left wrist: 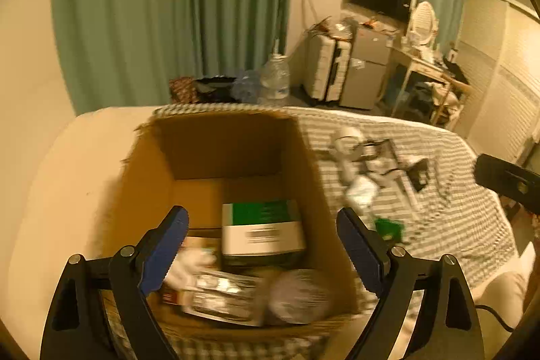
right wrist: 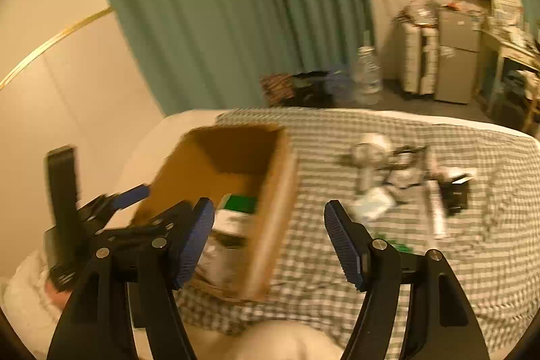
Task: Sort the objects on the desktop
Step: 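Carry the plush toy and floss-pick bottle to the cardboard box and release both, then grasp the green snack bag with the left tool while the right tool grasps the toothpaste tube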
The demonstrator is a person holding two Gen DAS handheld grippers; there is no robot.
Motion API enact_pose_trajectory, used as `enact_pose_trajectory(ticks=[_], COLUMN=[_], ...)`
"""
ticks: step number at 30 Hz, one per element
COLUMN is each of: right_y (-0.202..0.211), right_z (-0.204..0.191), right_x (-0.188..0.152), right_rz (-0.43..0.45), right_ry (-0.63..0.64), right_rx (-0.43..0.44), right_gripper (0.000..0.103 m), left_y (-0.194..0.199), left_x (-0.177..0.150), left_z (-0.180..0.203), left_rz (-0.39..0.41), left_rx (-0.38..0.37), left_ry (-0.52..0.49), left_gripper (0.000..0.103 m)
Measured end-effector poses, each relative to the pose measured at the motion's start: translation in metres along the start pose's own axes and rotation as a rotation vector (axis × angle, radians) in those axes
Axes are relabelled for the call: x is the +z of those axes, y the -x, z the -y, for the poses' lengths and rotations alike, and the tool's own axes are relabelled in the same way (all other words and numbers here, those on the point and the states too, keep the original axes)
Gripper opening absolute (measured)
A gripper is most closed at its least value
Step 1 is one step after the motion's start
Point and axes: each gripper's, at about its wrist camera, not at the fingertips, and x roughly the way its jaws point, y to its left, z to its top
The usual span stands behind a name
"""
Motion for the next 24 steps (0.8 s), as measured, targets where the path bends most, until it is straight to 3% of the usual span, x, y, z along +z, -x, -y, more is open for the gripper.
enact_pose_trajectory(ticks=[4,5,7,12,16,24], right_y=[0.029,0.036,0.048,0.065,0.061,0.033], right_z=[0.043,0.051,0.07,0.113,0.151,0.22], right_x=[0.0,0.0,-0.005,-0.025,-0.043,-0.077], right_rz=[0.052,0.057,0.078,0.114,0.116,0.075], right_ry=[-0.02,-0.02,-0.006,-0.025,-0.079,-0.201], right_rx=[-0.113,-0.127,-0.169,-0.251,-0.256,-0.282], right_gripper=[0.069,0.076,0.086,0.091,0.091,0.091], left_y=[0.006,0.004,-0.003,-0.038,-0.069,-0.135], left_x=[0.0,0.0,-0.002,-0.019,-0.042,-0.066], left_z=[0.057,0.072,0.099,0.154,0.183,0.225], left_rz=[0.018,0.013,0.001,-0.042,-0.058,-0.202], left_rx=[-0.069,-0.08,-0.087,-0.061,-0.038,-0.004], left_ry=[-0.015,-0.015,-0.012,-0.018,-0.021,-0.07], left_gripper=[0.099,0.099,0.102,0.103,0.103,0.103])
